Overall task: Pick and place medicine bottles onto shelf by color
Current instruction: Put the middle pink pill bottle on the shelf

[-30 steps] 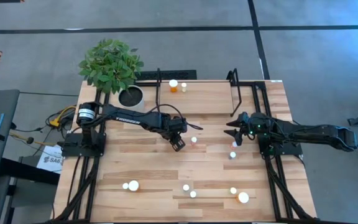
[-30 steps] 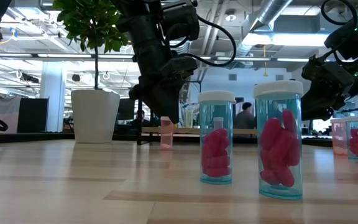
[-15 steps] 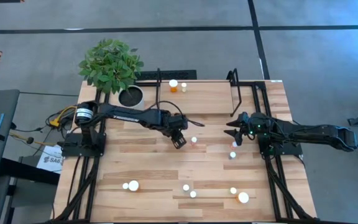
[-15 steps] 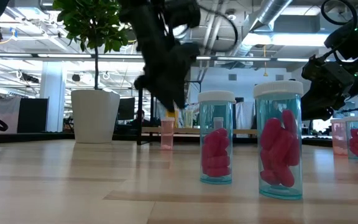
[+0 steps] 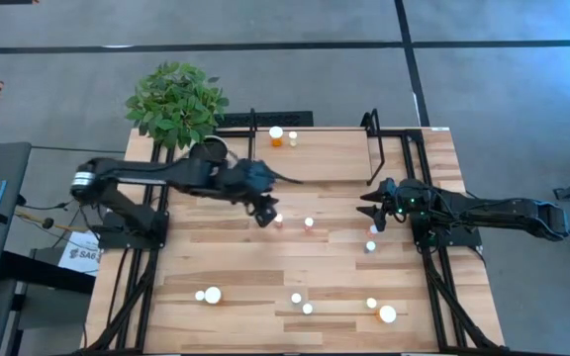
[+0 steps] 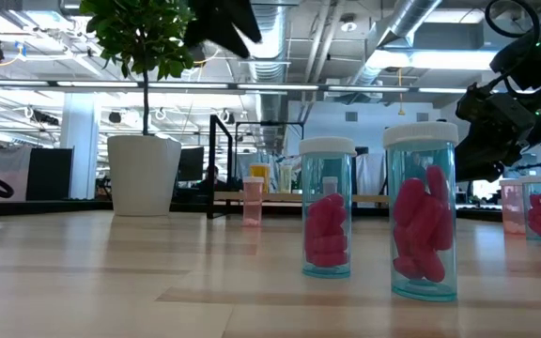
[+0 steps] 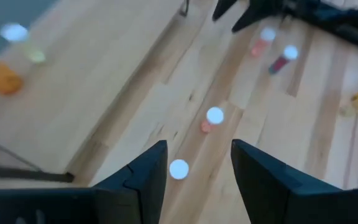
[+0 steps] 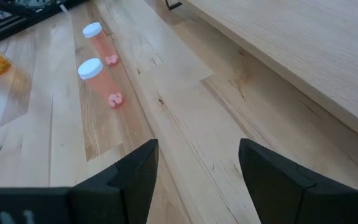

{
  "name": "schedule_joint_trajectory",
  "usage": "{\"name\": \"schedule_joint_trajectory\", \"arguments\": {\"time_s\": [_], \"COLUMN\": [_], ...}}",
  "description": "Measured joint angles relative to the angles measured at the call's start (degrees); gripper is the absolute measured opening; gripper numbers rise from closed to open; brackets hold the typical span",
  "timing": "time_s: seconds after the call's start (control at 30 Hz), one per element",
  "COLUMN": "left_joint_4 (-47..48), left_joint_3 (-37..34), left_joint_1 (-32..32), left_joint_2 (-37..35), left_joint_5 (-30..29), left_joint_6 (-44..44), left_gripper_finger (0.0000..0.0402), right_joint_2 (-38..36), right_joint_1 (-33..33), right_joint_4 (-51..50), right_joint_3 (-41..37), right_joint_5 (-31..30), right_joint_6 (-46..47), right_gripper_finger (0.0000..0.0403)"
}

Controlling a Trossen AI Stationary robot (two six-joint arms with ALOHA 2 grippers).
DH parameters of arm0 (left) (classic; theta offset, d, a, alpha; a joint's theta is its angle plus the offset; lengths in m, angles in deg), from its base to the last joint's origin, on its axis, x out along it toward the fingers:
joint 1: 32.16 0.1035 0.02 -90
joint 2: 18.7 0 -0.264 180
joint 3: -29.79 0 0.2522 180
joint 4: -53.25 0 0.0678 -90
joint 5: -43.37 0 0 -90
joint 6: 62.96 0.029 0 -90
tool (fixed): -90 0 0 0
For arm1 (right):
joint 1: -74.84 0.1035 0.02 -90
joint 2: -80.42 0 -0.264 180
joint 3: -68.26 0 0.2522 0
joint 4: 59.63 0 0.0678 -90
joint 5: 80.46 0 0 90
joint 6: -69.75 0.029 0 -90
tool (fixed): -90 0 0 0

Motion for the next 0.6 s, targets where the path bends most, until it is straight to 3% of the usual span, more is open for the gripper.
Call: {"name": "schedule_joint_trajectory", "arguments": {"time_s": [0.3,0.6], "left_joint_4": [4.9,9.3], "left_joint_3": [-2.1,-2.1], "left_joint_1": [-8.5,-13.5], "left_joint_2": [-10.3,-16.1], "left_joint_5": [-12.6,-16.0], "left_joint_6": [-8.4,-12.4], "left_gripper_finger": [0.0165,0.0165], "right_joint_2": [0.0,0.0], "right_joint_1": [0.0,0.0], "right_joint_4": [0.0,0.0], "right_joint_3": [0.0,0.0], "right_joint_5": [0.0,-0.2], "right_joint_6": [0.0,-0.4], "right_gripper_finger": [0.0249,0.0249]}}
